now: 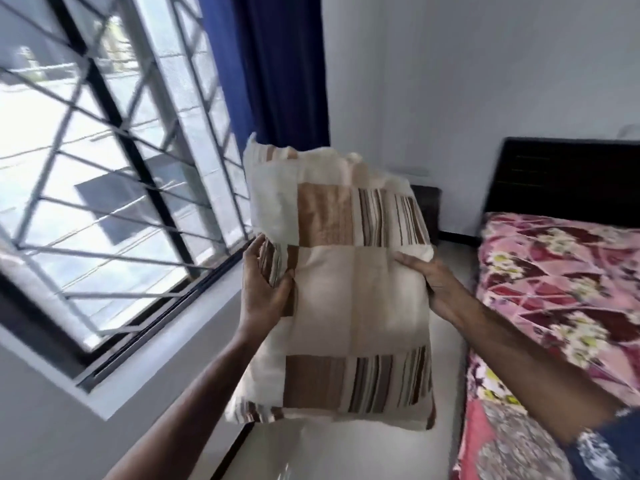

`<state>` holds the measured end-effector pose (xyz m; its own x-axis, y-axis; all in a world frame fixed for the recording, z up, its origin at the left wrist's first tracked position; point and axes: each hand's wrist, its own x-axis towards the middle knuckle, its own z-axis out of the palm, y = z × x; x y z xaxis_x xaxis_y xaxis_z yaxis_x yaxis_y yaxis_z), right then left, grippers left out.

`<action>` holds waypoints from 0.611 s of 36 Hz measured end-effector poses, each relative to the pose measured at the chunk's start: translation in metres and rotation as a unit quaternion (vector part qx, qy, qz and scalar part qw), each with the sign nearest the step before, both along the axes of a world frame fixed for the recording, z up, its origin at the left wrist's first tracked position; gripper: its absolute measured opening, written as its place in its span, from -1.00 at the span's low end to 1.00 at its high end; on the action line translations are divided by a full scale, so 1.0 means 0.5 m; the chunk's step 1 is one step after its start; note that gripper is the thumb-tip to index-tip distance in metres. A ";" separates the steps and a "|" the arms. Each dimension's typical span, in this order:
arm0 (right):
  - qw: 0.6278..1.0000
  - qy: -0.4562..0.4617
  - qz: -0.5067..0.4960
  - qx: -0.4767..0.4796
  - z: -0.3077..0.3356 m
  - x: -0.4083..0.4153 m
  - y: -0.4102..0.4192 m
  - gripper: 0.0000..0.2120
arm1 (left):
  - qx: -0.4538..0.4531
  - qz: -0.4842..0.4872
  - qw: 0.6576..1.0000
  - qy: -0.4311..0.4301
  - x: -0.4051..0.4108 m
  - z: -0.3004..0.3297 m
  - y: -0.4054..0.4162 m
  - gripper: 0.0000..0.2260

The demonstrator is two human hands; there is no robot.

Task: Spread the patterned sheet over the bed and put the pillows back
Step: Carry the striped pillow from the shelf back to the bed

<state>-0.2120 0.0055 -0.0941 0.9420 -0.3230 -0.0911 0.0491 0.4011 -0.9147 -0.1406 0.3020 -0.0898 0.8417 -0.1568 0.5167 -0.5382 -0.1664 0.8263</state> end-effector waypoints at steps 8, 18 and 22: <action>0.991 0.034 -0.126 0.011 -0.025 -0.036 -0.031 -0.43 | 0.087 -0.126 0.988 0.011 0.143 -0.016 -0.106 -0.34; 0.955 0.038 -0.293 -0.026 -0.025 -0.078 -0.111 -0.56 | 0.121 -0.263 0.957 0.034 0.259 -0.063 -0.317 -0.33; 0.940 0.057 -0.336 -0.017 -0.041 -0.099 -0.168 -0.68 | 0.130 -0.304 0.942 0.061 0.287 -0.092 -0.434 -0.31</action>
